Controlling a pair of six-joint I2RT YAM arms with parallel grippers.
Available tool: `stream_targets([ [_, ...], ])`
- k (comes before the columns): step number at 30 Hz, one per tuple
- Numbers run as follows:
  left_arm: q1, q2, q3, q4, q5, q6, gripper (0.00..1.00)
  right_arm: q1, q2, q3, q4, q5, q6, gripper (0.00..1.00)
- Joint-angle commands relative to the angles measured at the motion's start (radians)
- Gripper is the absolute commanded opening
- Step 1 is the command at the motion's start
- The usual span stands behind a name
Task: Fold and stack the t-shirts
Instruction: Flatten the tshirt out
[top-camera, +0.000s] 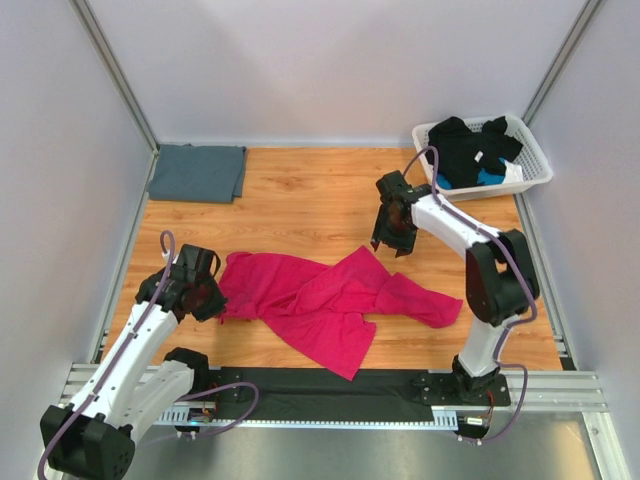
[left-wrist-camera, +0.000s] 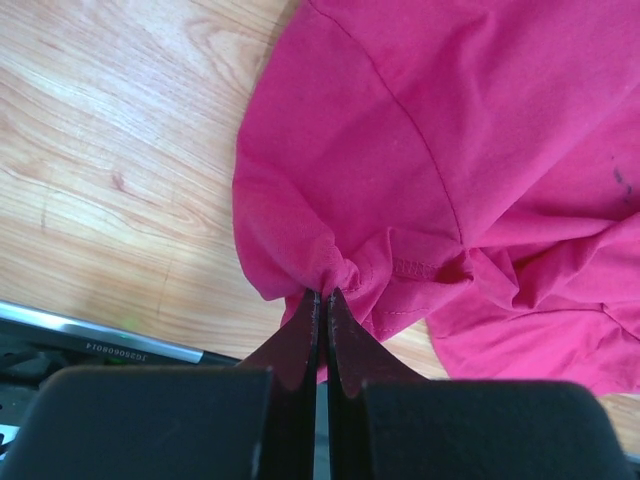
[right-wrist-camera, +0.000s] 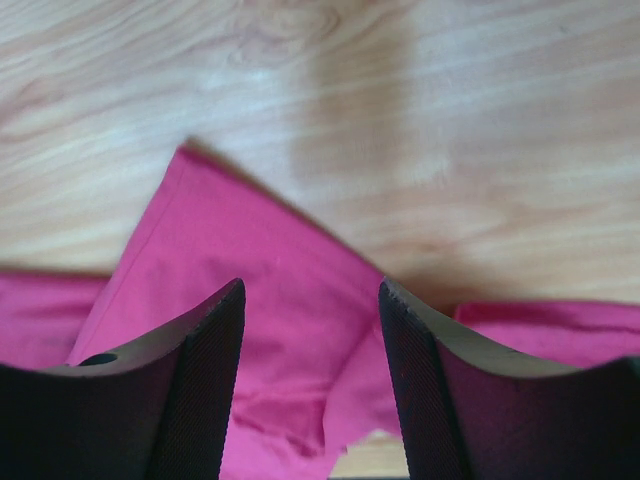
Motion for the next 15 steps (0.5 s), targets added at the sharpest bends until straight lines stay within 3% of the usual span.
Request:
stream_targets([
  [1,-0.003,-0.02,0.043,0.011,-0.008,0.005,0.0,0.008,0.06,0.125,0.091,0.054,0.004,0.58],
  [7,-0.002,-0.02,0.044,0.009,-0.016,0.016,0.0,0.068,0.23,0.318,0.04,0.08,-0.069,0.58],
  [15,-0.002,-0.023,0.047,-0.009,-0.034,0.01,0.0,0.111,0.324,0.343,-0.012,0.102,-0.078,0.57],
])
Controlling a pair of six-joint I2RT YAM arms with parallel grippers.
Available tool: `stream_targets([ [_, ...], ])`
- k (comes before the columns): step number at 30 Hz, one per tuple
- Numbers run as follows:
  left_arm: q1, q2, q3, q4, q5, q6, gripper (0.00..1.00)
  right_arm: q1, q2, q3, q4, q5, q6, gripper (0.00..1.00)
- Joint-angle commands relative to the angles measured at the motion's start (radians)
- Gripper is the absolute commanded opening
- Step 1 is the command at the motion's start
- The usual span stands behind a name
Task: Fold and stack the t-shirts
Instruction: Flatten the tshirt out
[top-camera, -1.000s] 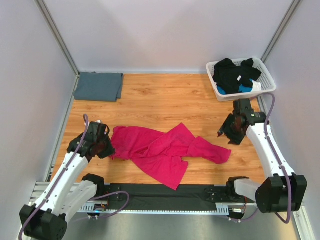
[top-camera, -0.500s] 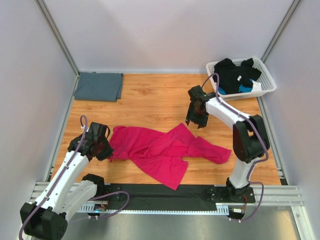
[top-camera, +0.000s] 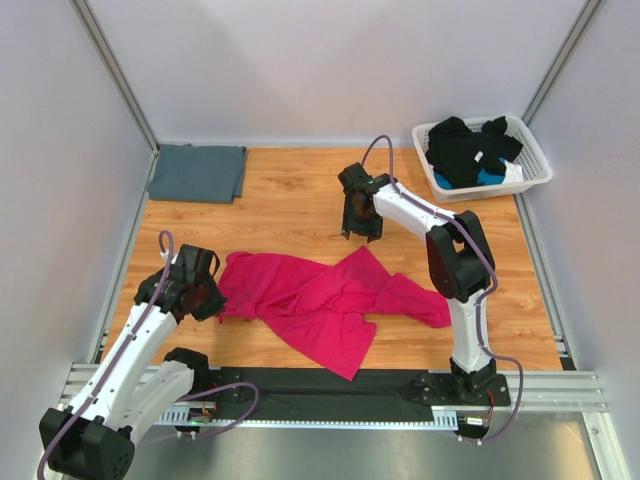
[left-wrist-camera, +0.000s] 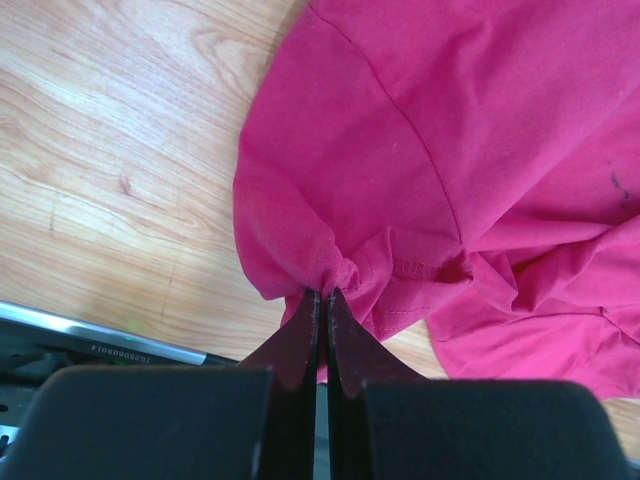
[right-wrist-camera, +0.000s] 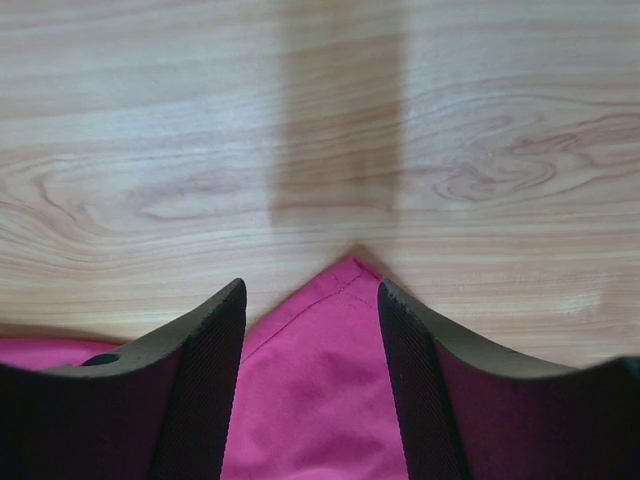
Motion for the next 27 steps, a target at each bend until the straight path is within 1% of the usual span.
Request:
stream_targets([
  [1,-0.002,-0.011,0.041,-0.008,-0.023,0.007,0.0,0.007,0.021,0.005,-0.039,0.053,-0.018,0.57],
  [4,-0.002,-0.008,0.044,-0.006,-0.026,0.011,0.0,0.008,0.022,-0.017,-0.028,0.053,-0.021,0.55],
  [8,0.0,0.01,0.047,-0.002,-0.023,0.018,0.0,0.013,0.033,-0.029,-0.025,0.042,-0.015,0.5],
  [10,0.0,0.013,0.047,0.001,-0.023,0.016,0.0,0.018,0.038,-0.029,-0.024,0.047,-0.013,0.5],
  [16,0.001,0.016,0.048,-0.002,-0.026,0.014,0.0,0.022,0.068,-0.027,-0.027,0.05,-0.02,0.4],
  [19,0.0,0.016,0.05,-0.002,-0.026,0.013,0.0,0.022,0.071,-0.032,-0.027,0.059,-0.023,0.37],
  [20,0.0,0.018,0.05,-0.002,-0.026,0.014,0.0,0.022,0.073,-0.033,-0.027,0.059,-0.024,0.29],
  [22,0.0,0.018,0.056,-0.005,-0.029,0.014,0.0,0.022,0.07,-0.026,-0.039,0.068,-0.023,0.17],
  [23,0.0,0.019,0.059,-0.006,-0.032,0.016,0.0,0.022,0.065,-0.021,-0.043,0.081,-0.024,0.02],
  [24,0.0,0.019,0.068,-0.011,-0.035,0.021,0.0,0.022,0.059,-0.015,-0.053,0.09,-0.026,0.0],
  [27,0.003,0.029,0.111,-0.012,-0.051,0.04,0.0,0.021,0.004,0.0,-0.066,0.111,-0.036,0.0],
])
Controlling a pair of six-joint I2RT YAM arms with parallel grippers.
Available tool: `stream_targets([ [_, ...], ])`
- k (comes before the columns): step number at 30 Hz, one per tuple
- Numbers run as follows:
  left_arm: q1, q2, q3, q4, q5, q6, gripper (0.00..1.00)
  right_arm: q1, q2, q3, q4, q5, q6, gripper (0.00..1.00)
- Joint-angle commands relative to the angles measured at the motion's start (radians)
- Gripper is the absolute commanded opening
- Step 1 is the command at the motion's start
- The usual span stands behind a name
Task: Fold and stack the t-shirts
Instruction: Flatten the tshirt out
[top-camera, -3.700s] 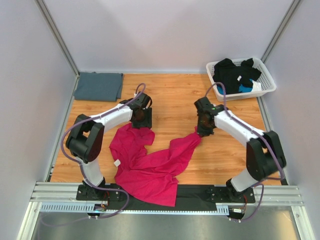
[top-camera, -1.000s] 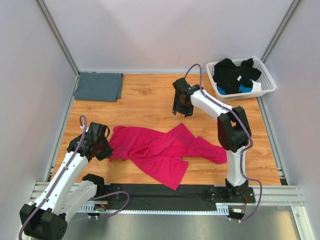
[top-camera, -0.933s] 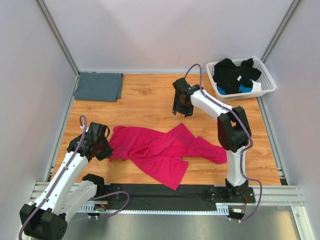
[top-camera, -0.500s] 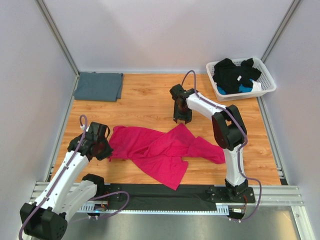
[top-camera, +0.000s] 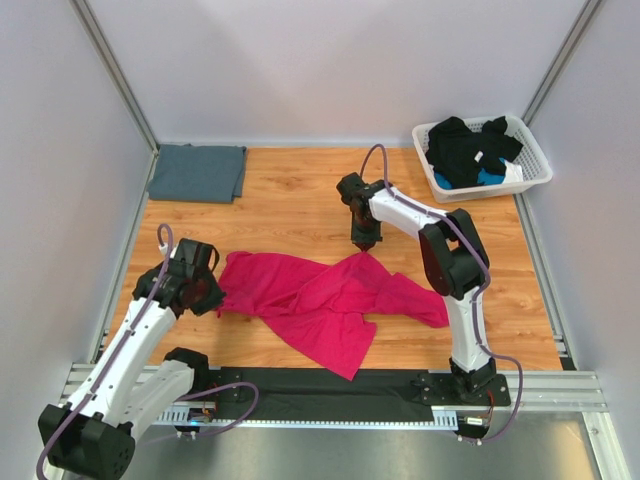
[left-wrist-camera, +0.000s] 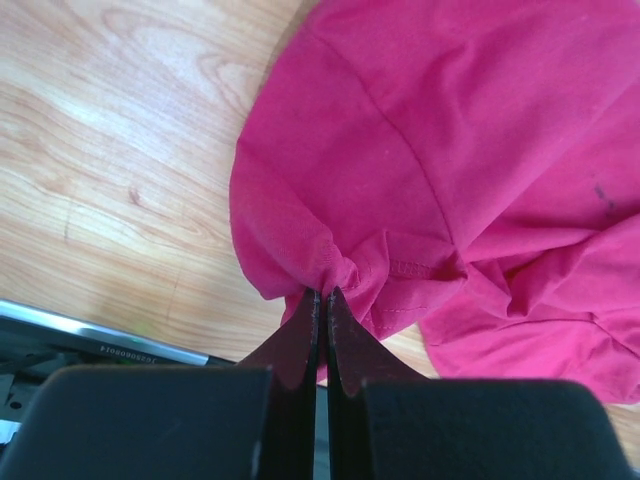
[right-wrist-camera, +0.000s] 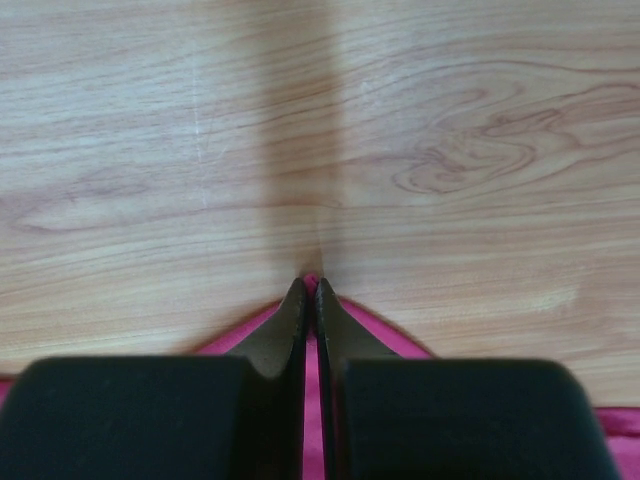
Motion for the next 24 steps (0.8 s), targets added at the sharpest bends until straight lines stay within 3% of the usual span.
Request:
stream_targets([
  [1,0.006,0.017,0.09,0.001,-0.03,0.045,0.0,-0.002,-0.092,0.044,-0.027,0.069,-0.015,0.0],
  [9,0.019,0.198,0.422,0.071,-0.116,0.237,0.0,-0.069,-0.298,0.088,-0.029,0.151,-0.022,0.0],
  [16,0.019,0.446,0.654,0.168,-0.076,0.426,0.0,-0.177,-0.514,-0.014,0.06,0.244,-0.013,0.0],
  [19,0.019,0.515,0.76,0.171,-0.044,0.461,0.0,-0.236,-0.578,-0.035,0.068,0.251,-0.018,0.0],
  [24,0.019,0.57,0.898,0.275,0.087,0.654,0.0,-0.321,-0.678,-0.072,0.124,0.254,-0.068,0.0],
])
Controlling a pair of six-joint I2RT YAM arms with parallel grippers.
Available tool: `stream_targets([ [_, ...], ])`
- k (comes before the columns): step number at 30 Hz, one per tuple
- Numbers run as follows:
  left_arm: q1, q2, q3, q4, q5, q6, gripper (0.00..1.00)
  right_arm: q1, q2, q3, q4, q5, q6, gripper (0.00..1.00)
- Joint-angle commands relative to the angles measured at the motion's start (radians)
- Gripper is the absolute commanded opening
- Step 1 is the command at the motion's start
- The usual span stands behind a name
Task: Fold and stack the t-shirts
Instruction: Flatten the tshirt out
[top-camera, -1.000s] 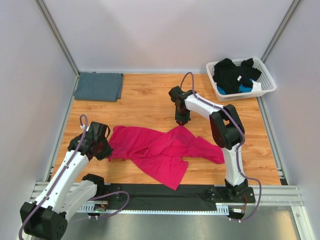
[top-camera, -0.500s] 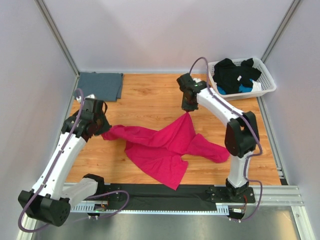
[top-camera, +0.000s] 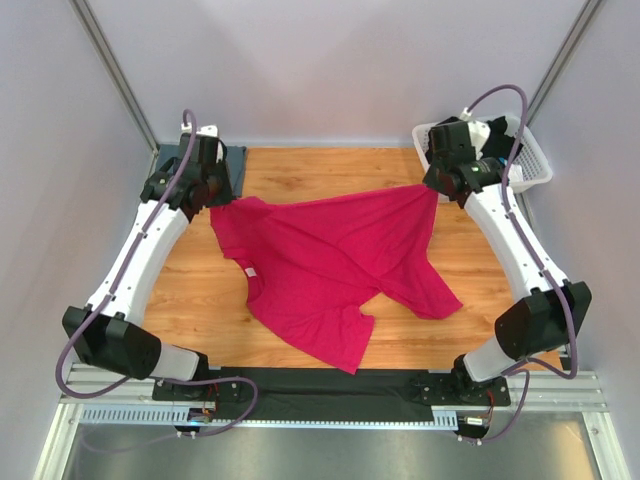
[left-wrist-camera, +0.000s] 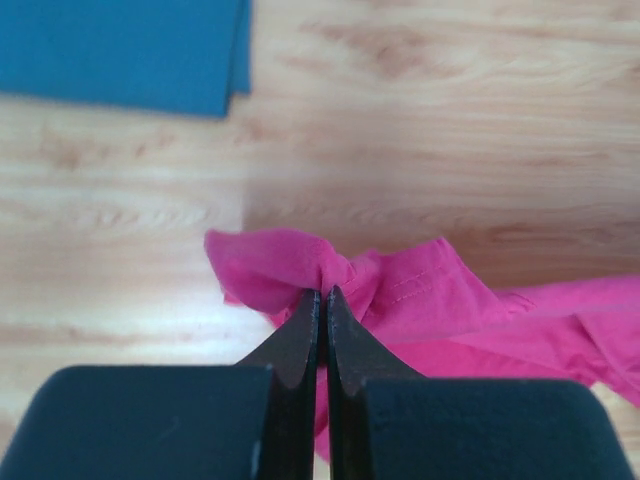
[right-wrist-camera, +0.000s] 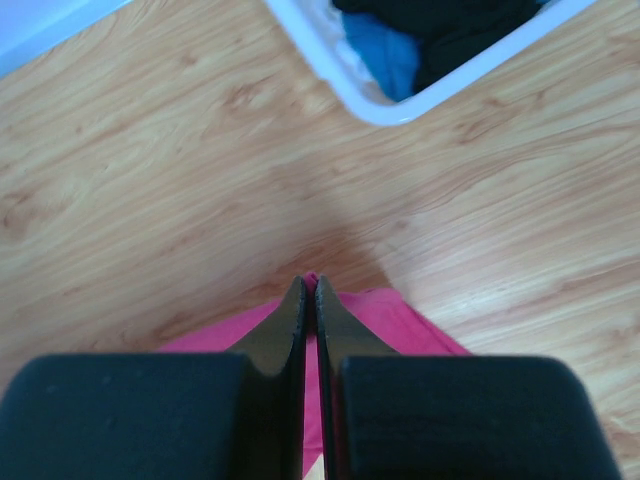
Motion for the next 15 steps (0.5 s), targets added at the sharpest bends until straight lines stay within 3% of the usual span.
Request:
stream_targets([
  [1,0.005,0.009,0.122,0.126,0.168,0.199,0.0,-0.043,-0.073,-0.03,0.082,0.046,-0.047,0.01],
  [7,-0.002,0.125,0.142,0.186,0.434,0.249,0.0,-0.089,-0.048,-0.097,0.119,0.086,-0.079,0.0],
  [15,-0.11,0.295,0.09,0.223,0.43,0.172,0.0,-0.189,0.024,-0.217,0.154,-0.023,-0.033,0.0],
])
